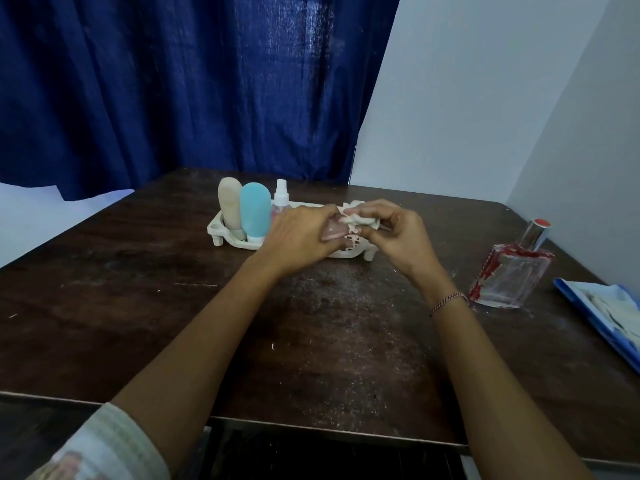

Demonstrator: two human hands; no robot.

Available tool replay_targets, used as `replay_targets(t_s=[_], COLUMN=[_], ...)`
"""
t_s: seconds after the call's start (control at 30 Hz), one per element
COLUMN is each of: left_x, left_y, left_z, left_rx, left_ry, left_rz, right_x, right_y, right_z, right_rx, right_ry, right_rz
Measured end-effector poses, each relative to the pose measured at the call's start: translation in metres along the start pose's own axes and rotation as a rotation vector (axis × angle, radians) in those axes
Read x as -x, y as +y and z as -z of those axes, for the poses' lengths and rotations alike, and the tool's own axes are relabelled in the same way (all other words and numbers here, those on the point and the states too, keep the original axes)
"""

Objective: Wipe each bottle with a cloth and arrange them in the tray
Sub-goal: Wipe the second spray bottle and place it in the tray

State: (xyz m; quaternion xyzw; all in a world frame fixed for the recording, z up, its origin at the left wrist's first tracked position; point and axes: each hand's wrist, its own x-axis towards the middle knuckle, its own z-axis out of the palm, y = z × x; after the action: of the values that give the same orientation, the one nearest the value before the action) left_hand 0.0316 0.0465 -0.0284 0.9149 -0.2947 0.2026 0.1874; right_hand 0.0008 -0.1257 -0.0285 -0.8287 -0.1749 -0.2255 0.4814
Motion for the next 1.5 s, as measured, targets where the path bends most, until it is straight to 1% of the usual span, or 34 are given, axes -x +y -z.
replay_targets(t_s=[0.1, 0.17, 0.23, 0.3, 0.37, 0.47, 0.53, 0.6, 0.67, 0.8, 0.9, 0.97, 1.07, 1.13, 1.2, 1.3, 1.37, 1.43, 1.5], left_x=[-0.001, 0.0, 0.001, 0.002, 0.003, 0.003, 0.002, 0.0, -0.001, -0.001, -0.002, -0.001, 0.001, 0.002, 0.002, 0.001, 0.0, 0.0, 0.0], left_y=[0.001, 0.001, 0.003, 0.005, 0.006, 0.01, 0.011, 0.01, 0.008, 0.005, 0.002, 0.003, 0.004, 0.006, 0.008, 0.009, 0.005, 0.001, -0.001], left_z=[0.003, 0.001, -0.001, -0.002, -0.004, -0.002, -0.003, -0.004, -0.006, -0.004, -0.001, -0.002, -0.004, -0.004, -0.004, -0.003, -0.003, -0.003, -0.004], left_rx=[0.283, 0.294, 0.131, -0.068, -0.211, -0.31, -0.335, -0.311, -0.217, 0.108, 0.31, 0.277, 0.14, 0.093, 0.083, 0.098, 0.143, 0.197, 0.242], left_ry=[-0.161, -0.2, -0.186, -0.127, -0.064, 0.018, 0.042, 0.049, 0.029, -0.048, -0.156, -0.19, -0.139, -0.101, -0.072, -0.028, -0.01, -0.005, 0.005], left_rz=[0.064, 0.044, -0.003, -0.055, -0.116, -0.166, -0.166, -0.145, -0.101, 0.006, 0.072, 0.06, -0.028, -0.059, -0.072, -0.075, -0.072, -0.061, -0.063], right_x=[0.001, 0.0, -0.001, -0.002, -0.001, 0.002, 0.004, 0.004, 0.003, 0.005, 0.006, 0.007, 0.007, 0.007, 0.007, 0.006, 0.005, 0.005, 0.005], right_y=[-0.002, 0.0, 0.003, 0.006, 0.007, 0.006, 0.004, 0.002, 0.001, 0.0, -0.001, -0.002, -0.004, -0.007, -0.009, -0.011, -0.011, -0.011, -0.012], right_z=[0.002, 0.001, 0.0, -0.003, -0.006, -0.007, -0.007, -0.006, -0.006, -0.007, -0.007, -0.008, -0.013, -0.015, -0.015, -0.013, -0.012, -0.012, -0.014], right_rx=[-0.004, 0.001, 0.063, 0.139, 0.165, 0.078, 0.088, 0.144, 0.165, 0.156, 0.165, 0.213, 0.267, 0.286, 0.184, -0.166, -0.372, -0.496, -0.56], right_ry=[-0.032, -0.011, 0.023, 0.027, 0.017, -0.084, -0.142, -0.152, -0.153, -0.125, -0.098, -0.089, -0.046, 0.005, 0.038, 0.032, -0.013, -0.087, -0.117], right_rz=[0.049, 0.023, -0.004, -0.03, -0.103, -0.24, -0.238, -0.187, -0.137, -0.005, 0.075, 0.093, 0.064, 0.043, -0.001, -0.119, -0.174, -0.187, -0.186])
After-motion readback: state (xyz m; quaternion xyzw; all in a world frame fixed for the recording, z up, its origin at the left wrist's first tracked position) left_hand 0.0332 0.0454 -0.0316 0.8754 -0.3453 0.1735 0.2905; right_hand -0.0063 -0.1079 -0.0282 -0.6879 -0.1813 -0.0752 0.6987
